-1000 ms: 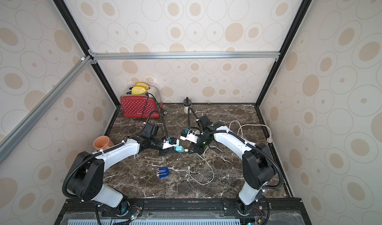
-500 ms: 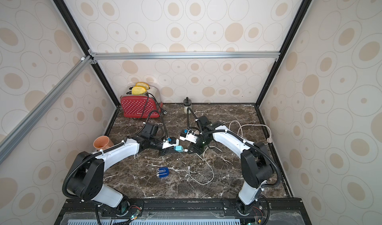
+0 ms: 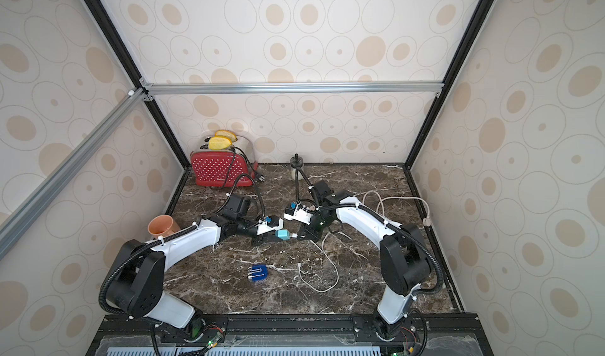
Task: Charge the electric shaver
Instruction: Insert the charging cable into the plug.
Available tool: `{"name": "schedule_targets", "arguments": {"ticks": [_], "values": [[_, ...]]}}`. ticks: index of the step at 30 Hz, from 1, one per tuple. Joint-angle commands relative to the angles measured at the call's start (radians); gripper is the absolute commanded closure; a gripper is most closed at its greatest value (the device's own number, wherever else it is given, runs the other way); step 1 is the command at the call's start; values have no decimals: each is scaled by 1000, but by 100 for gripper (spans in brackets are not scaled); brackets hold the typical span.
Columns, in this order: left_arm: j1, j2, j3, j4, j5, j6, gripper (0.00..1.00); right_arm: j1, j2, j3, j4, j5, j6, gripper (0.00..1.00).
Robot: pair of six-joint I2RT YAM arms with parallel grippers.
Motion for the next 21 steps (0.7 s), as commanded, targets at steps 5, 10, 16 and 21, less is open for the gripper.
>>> {"name": "schedule_targets", "arguments": {"ticks": [5, 10, 16, 21], "values": [[-32, -33, 13, 77, 108, -29, 100, 27, -56, -69, 180, -95, -61, 100], [-48, -30, 15, 63, 106, -18, 100, 28, -28, -11, 158, -75, -47, 100], [-60, -30, 14, 43, 108, -2, 100, 26, 13, 47, 87, -70, -78, 100], [-77, -30, 18, 41, 111, -2, 100, 27, 9, 52, 100, -54, -108, 100]]}}
